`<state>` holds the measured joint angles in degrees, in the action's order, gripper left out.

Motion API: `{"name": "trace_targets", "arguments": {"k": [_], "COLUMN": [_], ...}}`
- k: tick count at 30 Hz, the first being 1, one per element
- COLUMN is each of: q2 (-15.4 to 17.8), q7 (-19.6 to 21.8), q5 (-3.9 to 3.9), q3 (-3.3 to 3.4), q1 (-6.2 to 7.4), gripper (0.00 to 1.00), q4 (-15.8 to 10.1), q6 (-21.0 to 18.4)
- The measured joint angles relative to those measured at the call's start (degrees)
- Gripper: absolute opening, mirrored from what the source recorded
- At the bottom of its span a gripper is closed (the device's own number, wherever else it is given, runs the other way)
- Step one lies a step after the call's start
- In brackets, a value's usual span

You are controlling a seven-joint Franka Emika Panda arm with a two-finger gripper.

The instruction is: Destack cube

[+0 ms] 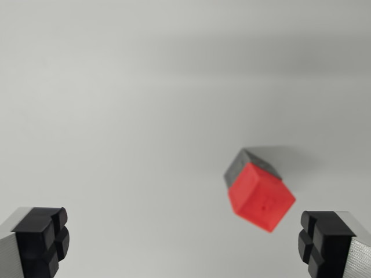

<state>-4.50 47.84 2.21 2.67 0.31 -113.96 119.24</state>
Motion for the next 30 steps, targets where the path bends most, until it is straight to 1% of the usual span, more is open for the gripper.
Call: {"name": "trace_targets", "arguments": {"k": [5,9,13,23,30], "q2": [0.09,0.36,0.68,1.74,2.4], "q7": [0.38,0.85,1.56,3.81,5.78], "q5": [0.0,0.0,-0.02,-0.17,-0.38], "q3": [0.15,0.28,0.56,1.42,2.15], "q1": [-0.09,-0.21,-0.34,-0.78,-1.28], "gripper": [1.0,1.0,1.0,1.0,1.0], "q4": [-0.64,-1.56,-2.76,-6.65,-9.83], "q6": [0.46,1.04,1.87,4.54,6.95]}}
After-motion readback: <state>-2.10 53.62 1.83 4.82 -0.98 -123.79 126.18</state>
